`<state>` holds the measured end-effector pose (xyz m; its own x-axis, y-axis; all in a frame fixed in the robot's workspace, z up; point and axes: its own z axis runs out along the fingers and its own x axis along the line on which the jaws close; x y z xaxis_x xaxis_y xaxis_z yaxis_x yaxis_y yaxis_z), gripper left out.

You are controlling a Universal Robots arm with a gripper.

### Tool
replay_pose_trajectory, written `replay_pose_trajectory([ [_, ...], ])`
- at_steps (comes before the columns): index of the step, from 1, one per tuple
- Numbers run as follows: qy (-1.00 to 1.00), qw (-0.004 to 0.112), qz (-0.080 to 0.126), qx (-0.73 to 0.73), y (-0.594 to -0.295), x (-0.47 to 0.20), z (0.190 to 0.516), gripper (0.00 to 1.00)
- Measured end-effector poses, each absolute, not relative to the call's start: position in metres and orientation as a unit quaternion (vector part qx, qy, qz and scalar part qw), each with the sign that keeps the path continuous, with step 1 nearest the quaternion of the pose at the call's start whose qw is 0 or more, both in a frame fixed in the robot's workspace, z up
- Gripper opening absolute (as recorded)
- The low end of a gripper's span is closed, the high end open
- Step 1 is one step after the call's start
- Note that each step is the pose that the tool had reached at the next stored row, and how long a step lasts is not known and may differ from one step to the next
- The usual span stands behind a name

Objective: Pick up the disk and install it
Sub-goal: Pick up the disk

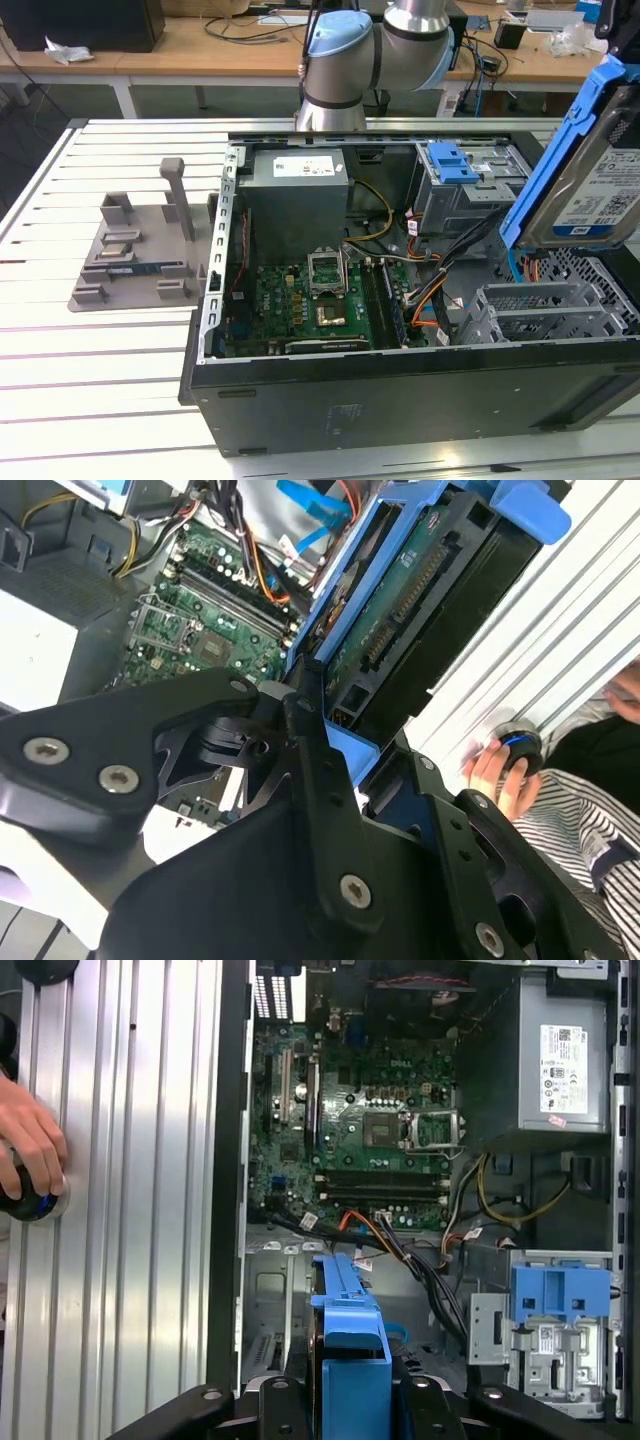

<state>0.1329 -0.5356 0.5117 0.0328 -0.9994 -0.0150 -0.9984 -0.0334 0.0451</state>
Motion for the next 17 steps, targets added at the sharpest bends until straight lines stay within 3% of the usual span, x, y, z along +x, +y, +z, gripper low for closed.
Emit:
replay_pose_trajectory([
  [17, -0.697, 0.012, -0.020, 0.717, -0.545, 0.141, 0.479, 0.37],
])
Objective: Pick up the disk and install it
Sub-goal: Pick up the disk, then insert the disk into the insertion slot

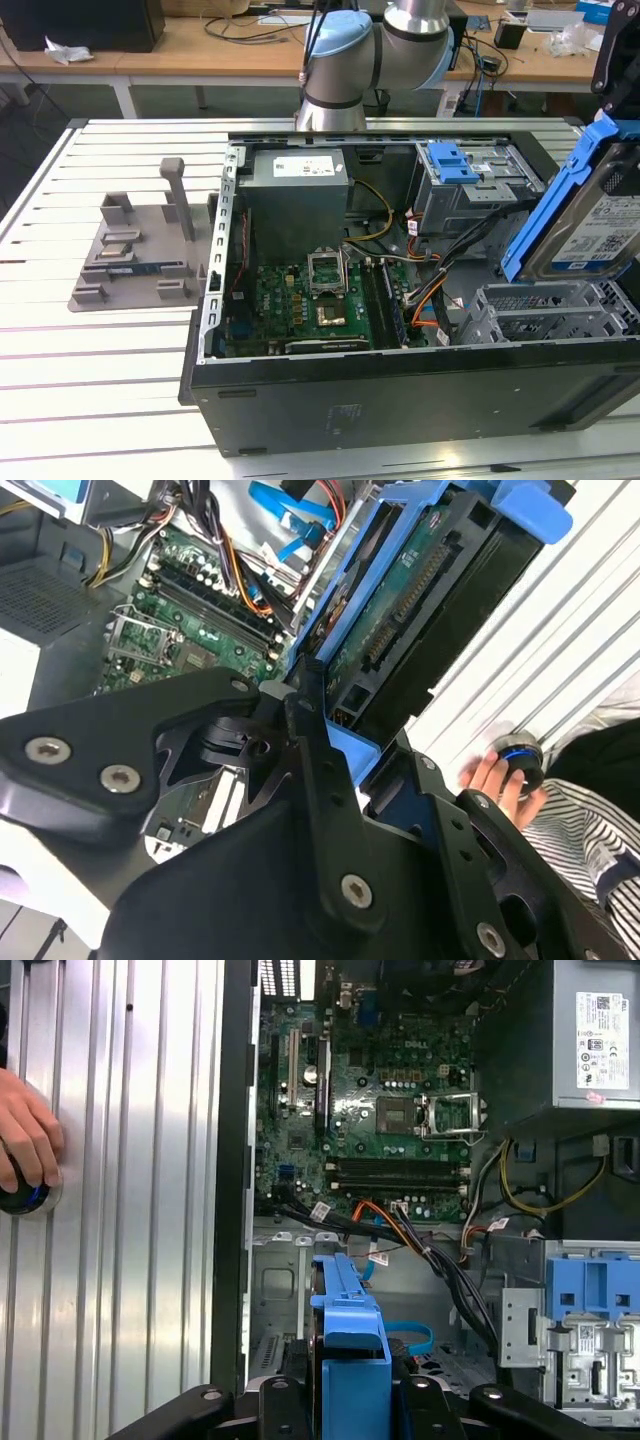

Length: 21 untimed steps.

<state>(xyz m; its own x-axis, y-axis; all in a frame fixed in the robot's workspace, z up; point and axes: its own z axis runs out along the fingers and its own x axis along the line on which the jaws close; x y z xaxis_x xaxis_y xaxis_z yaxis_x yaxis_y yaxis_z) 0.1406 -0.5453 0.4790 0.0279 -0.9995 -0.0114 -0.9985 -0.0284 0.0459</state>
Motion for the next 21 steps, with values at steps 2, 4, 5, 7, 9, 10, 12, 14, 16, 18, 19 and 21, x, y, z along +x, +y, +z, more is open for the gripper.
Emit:
replay_pose_trajectory([
  [2, -0.697, 0.012, -0.020, 0.717, -0.545, 0.141, 0.479, 0.37],
  [4, -0.697, 0.012, -0.020, 0.717, -0.545, 0.141, 0.479, 0.37],
  [5, -0.697, 0.012, -0.020, 0.717, -0.545, 0.141, 0.479, 0.37],
  [7, -0.697, 0.012, -0.020, 0.717, -0.545, 0.141, 0.479, 0.37],
  [9, -0.697, 0.012, -0.020, 0.717, -0.545, 0.141, 0.479, 0.37],
  [10, -0.697, 0.012, -0.020, 0.717, -0.545, 0.141, 0.479, 0.37],
  [12, -0.697, 0.012, -0.020, 0.717, -0.545, 0.141, 0.479, 0.37],
  [14, -0.697, 0.012, -0.020, 0.717, -0.545, 0.141, 0.479, 0.37],
  [16, -0.699, 0.012, -0.020, 0.715, -0.545, 0.141, 0.478, 0.37],
  [18, -0.707, 0.012, -0.020, 0.706, -0.545, 0.141, 0.474, 0.37],
  [19, -0.707, 0.012, -0.020, 0.706, -0.545, 0.141, 0.471, 0.37],
  [21, -0.707, 0.012, -0.020, 0.706, -0.545, 0.139, 0.458, 0.37],
])
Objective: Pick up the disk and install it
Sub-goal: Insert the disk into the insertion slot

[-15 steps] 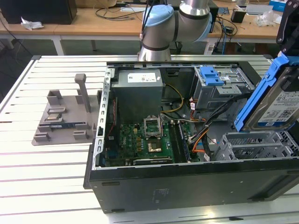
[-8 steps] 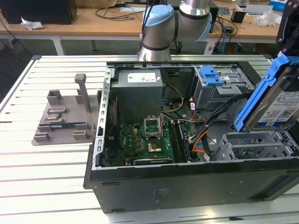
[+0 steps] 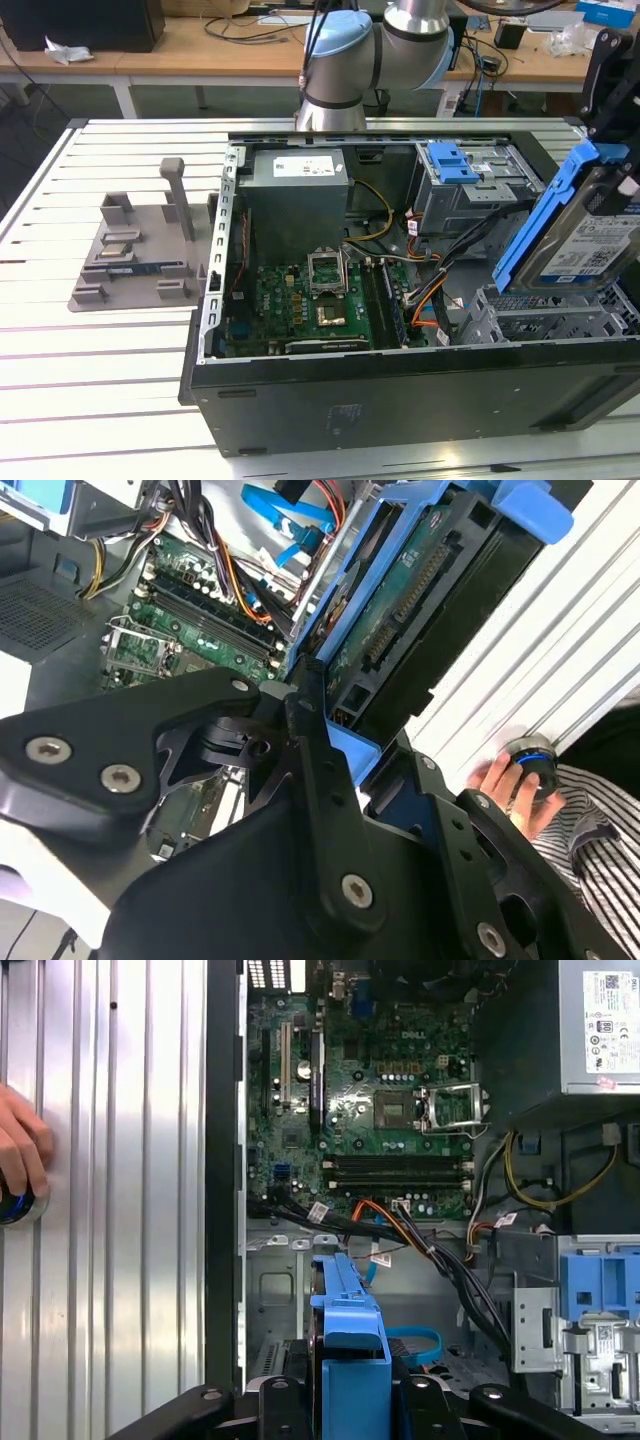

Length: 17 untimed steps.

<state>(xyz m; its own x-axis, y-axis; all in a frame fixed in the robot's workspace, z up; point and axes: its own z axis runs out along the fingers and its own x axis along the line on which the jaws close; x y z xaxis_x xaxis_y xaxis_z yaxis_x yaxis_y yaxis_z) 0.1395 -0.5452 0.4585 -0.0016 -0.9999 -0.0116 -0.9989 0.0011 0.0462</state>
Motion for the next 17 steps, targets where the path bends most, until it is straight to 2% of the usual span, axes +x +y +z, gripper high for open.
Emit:
replay_pose_trajectory([
  [9, -0.717, 0.012, -0.020, 0.697, -0.545, 0.139, 0.428, 0.37],
  [13, -0.717, 0.011, -0.020, 0.697, -0.545, 0.138, 0.429, 0.37],
  [17, -0.717, 0.018, -0.012, 0.697, -0.545, 0.137, 0.433, 0.37],
])
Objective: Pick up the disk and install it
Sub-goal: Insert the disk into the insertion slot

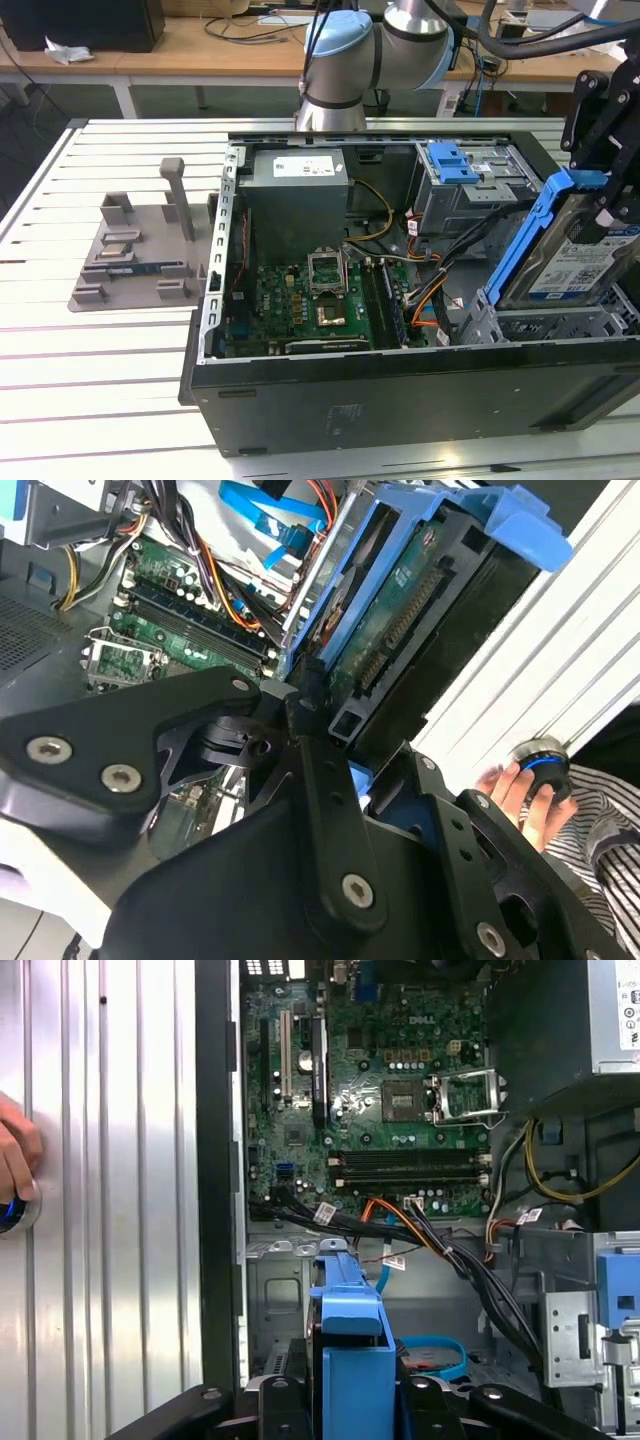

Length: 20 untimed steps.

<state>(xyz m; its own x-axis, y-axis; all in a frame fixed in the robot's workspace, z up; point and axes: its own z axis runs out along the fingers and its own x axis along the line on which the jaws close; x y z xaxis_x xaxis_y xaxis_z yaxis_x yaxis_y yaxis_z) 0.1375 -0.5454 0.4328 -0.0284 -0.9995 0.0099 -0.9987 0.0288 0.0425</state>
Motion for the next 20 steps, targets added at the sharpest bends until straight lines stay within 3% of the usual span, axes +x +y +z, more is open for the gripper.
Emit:
replay_pose_trajectory([
  [20, -0.717, 0.019, -0.013, 0.697, -0.545, 0.137, 0.392, 0.37],
])
